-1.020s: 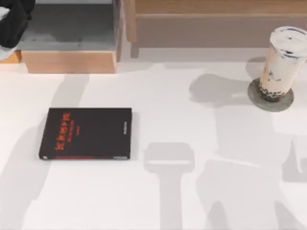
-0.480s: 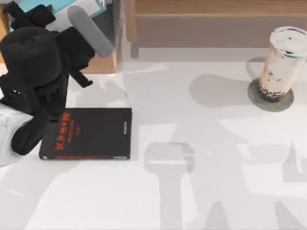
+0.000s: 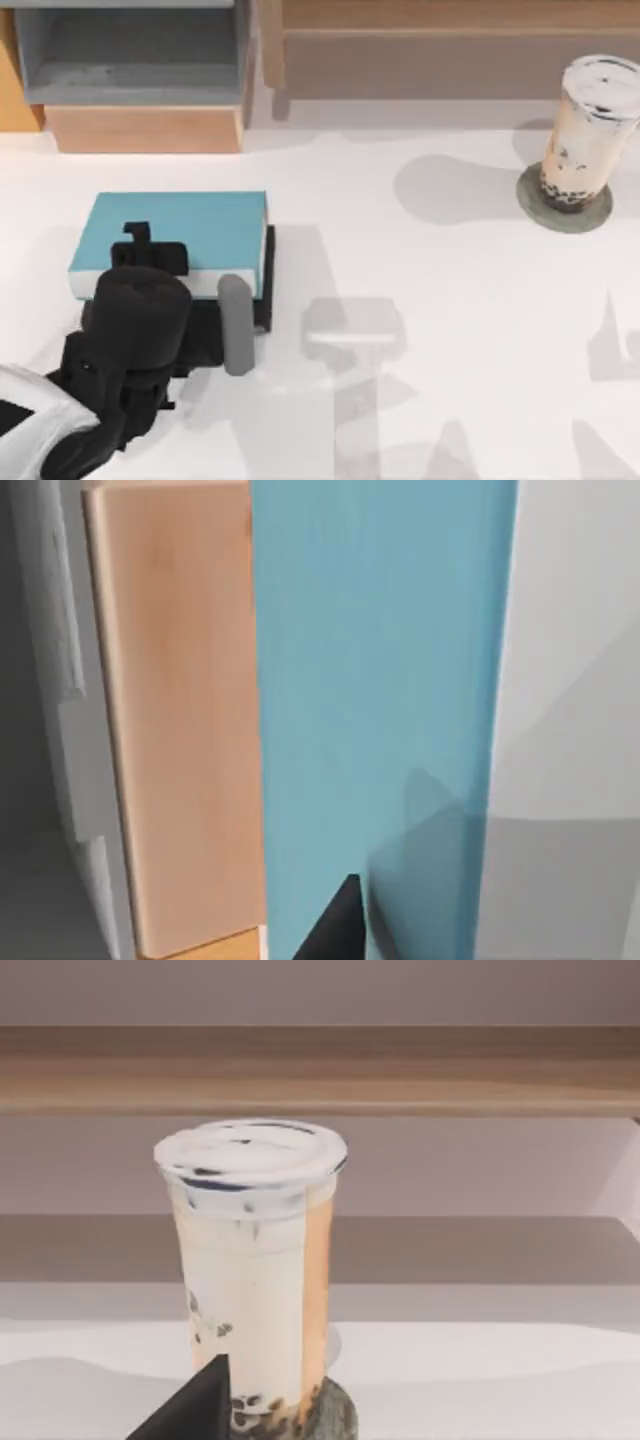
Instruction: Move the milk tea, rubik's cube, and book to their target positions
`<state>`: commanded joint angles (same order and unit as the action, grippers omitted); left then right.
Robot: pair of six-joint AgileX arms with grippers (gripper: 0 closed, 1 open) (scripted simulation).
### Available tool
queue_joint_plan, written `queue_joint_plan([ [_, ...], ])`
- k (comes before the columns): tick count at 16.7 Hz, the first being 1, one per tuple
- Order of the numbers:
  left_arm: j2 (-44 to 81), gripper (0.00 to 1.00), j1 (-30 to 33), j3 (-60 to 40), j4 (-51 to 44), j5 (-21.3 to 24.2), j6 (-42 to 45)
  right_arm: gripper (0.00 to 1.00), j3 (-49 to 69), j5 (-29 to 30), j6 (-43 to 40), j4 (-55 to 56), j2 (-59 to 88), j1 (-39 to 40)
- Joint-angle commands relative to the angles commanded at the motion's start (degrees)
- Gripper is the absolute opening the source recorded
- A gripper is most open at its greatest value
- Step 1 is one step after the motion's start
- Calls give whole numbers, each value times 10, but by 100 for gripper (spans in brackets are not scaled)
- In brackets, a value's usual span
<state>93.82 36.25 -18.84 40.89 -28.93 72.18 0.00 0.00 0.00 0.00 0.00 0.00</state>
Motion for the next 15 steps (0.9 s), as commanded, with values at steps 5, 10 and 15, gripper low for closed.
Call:
queue_joint_plan([
  [5, -4, 0, -3, -2, 1, -1, 2, 100, 0, 0, 0, 0, 0, 0],
  [10, 16, 0, -5, -5, 10, 6, 4, 100, 0, 0, 0, 0, 0, 0],
  [15, 16, 15, -5, -5, 10, 6, 4, 100, 0, 0, 0, 0, 0, 0],
])
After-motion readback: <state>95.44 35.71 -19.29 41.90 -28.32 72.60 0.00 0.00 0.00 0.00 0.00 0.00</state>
